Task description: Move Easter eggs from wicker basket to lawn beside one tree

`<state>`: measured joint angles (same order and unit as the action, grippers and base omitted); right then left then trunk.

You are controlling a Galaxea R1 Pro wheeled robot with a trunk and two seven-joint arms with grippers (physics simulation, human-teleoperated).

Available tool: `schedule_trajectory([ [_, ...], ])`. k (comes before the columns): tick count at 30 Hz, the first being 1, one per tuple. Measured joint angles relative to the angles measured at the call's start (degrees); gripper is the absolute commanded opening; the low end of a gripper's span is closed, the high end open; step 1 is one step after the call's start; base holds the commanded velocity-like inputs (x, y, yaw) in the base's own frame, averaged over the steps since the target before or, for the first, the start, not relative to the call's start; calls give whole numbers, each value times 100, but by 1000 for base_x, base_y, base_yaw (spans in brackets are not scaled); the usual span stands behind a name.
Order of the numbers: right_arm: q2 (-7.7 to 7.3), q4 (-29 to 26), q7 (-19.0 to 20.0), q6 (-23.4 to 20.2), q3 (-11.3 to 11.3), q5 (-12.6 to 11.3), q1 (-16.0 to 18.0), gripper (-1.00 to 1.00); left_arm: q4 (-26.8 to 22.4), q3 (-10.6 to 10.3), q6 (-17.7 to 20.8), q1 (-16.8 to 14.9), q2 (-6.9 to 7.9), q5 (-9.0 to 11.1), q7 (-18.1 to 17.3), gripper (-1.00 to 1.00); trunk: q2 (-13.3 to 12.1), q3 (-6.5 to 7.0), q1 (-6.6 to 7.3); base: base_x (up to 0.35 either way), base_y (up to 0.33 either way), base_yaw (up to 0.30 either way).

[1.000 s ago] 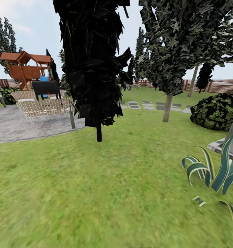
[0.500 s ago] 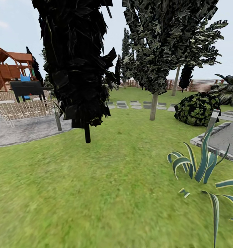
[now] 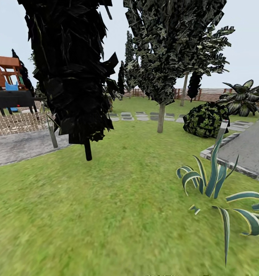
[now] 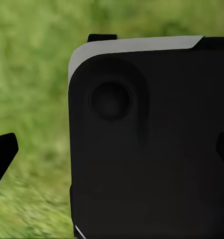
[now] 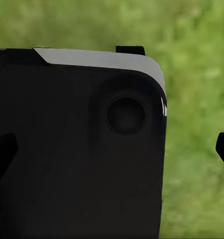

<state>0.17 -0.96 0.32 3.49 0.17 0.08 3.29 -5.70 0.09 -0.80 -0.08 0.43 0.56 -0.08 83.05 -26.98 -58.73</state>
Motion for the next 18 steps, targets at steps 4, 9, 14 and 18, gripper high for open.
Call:
schedule_trajectory([
  [4, 0, 0, 0, 0, 0, 0, 0, 100, 0, 0, 0, 0, 0, 0, 0, 100, 0, 0, 0, 0, 0, -277],
  [9, -3, 2, -3, 1, 5, 0, 2, 100, 1, 0, 0, 0, 0, 0, 0, 100, 0, 0, 0, 0, 0, -94],
  [14, 0, 2, -8, -3, 8, 0, 2, 100, 1, 0, 0, 0, 1, 0, 0, 100, 0, 0, 0, 0, 0, -12],
  [18, -5, 1, -2, -1, 4, 0, 0, 100, 0, 0, 0, 0, 0, 0, 0, 100, 0, 0, 0, 0, 0, -177],
])
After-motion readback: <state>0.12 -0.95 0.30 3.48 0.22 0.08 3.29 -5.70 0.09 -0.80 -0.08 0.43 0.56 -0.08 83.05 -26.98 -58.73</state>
